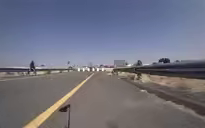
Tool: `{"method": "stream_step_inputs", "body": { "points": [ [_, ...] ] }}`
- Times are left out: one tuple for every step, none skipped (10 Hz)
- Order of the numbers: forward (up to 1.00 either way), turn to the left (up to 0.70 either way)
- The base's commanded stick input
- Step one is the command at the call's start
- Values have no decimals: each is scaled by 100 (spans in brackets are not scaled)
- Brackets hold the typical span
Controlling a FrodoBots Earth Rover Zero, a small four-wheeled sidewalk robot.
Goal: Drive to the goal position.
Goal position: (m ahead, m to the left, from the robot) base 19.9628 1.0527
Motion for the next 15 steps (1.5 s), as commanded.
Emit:
{"method": "stream_step_inputs", "body": {
  "points": [
    [100, 1],
    [100, 3],
    [100, 3],
    [100, 3],
    [100, 2],
    [100, 3],
    [100, 2],
    [100, 2],
    [100, 2],
    [100, 2],
    [100, 2],
    [100, 3],
    [100, 2],
    [100, 2],
    [100, 1]
  ]
}}
